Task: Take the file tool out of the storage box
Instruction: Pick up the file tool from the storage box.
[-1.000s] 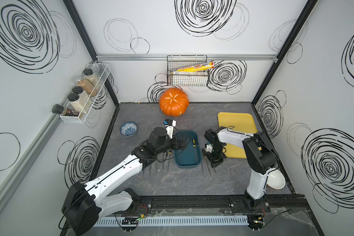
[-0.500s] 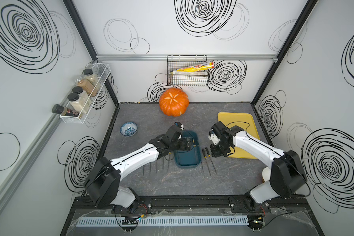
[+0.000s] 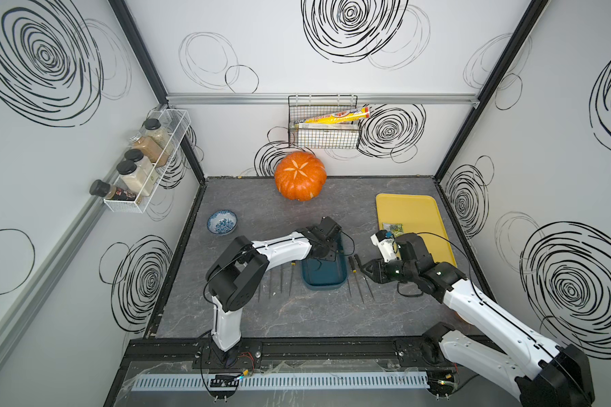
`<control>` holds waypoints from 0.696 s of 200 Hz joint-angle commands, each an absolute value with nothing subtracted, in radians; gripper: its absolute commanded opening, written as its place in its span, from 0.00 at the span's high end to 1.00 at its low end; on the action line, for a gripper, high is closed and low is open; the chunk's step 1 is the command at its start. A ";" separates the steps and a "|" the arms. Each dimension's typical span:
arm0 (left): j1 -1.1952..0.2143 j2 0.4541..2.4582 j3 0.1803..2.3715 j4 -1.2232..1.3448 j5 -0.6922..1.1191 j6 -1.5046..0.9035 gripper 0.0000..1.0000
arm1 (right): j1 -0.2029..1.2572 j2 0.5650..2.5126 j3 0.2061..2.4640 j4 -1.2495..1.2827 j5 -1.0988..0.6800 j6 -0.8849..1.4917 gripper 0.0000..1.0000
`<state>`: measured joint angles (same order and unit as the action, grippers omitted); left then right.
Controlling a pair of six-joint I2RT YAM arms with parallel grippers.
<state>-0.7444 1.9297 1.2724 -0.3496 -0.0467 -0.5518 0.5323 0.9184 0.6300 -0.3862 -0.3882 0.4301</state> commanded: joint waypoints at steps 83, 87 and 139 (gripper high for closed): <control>-0.760 2.072 1.410 -0.415 -0.136 -0.545 0.40 | 0.532 0.941 0.487 -0.089 -0.478 0.402 0.67; -0.760 2.076 1.415 -0.425 -0.146 -0.546 0.41 | 0.532 0.942 0.484 -0.086 -0.478 0.403 0.67; -0.763 2.155 1.488 -0.527 -0.238 -0.536 0.59 | 0.532 0.933 0.478 -0.061 -0.485 0.413 0.67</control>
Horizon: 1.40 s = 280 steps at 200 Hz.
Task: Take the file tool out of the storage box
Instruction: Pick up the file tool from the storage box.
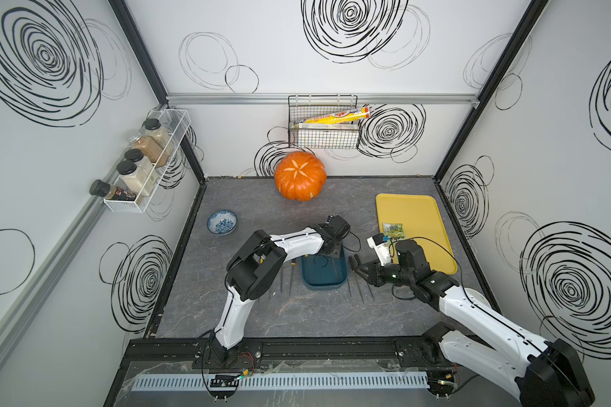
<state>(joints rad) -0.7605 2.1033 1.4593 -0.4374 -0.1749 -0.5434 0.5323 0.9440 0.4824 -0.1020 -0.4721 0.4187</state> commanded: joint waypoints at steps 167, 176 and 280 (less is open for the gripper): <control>-0.725 1.680 1.215 -0.199 -0.027 -0.490 0.87 | 0.532 0.922 0.419 0.011 -0.507 0.444 0.67; -0.716 1.634 1.194 -0.185 -0.015 -0.488 0.87 | 0.532 0.929 0.419 0.017 -0.512 0.446 0.67; -0.707 1.296 0.895 0.037 0.077 -0.501 0.87 | 0.696 1.070 0.538 0.197 -0.690 0.503 0.53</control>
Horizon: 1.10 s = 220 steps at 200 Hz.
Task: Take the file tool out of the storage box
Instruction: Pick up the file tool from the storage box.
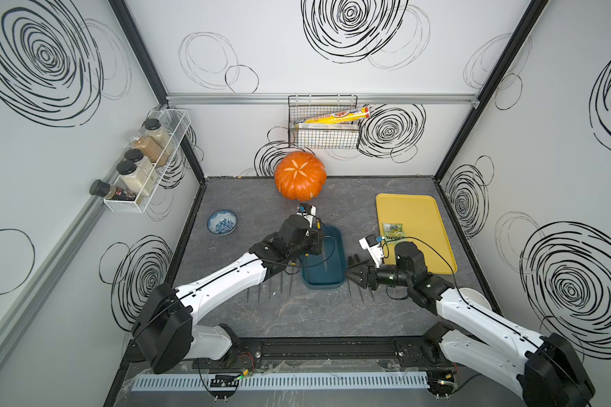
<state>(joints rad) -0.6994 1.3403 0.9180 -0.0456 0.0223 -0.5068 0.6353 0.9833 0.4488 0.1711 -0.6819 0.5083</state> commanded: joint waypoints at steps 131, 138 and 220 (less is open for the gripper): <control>-0.723 1.230 0.839 0.011 0.077 -0.494 0.87 | 0.710 1.394 0.762 0.150 -0.811 0.425 0.73; -0.723 1.235 0.839 0.010 0.078 -0.492 0.87 | 0.710 1.407 0.770 0.145 -0.816 0.423 0.78; -0.723 1.259 0.846 -0.009 0.074 -0.494 0.72 | 0.710 1.360 0.765 0.028 -0.650 0.466 1.00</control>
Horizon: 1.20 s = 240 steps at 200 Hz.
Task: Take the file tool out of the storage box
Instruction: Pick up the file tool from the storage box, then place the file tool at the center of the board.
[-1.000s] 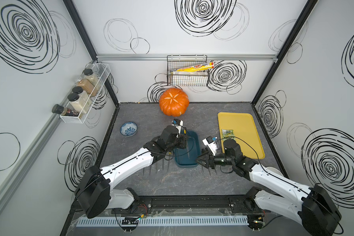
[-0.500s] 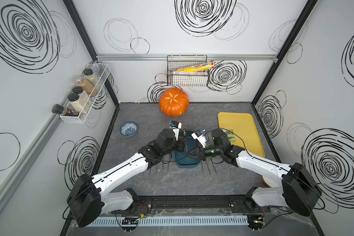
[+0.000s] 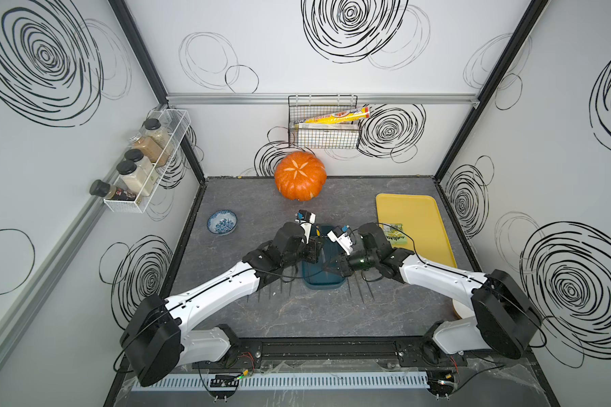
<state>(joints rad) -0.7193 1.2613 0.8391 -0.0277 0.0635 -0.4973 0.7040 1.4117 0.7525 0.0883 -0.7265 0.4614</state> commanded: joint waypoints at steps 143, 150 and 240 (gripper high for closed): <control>-0.723 1.017 0.758 0.017 0.058 -0.541 0.01 | 0.618 1.346 0.873 -0.864 0.236 0.513 1.00; -0.723 1.017 0.756 0.017 0.063 -0.540 0.01 | 0.605 1.369 0.866 -0.865 0.227 0.495 1.00; -0.728 1.061 0.762 0.011 0.108 -0.546 0.01 | 0.588 1.617 0.849 -0.781 0.122 0.382 1.00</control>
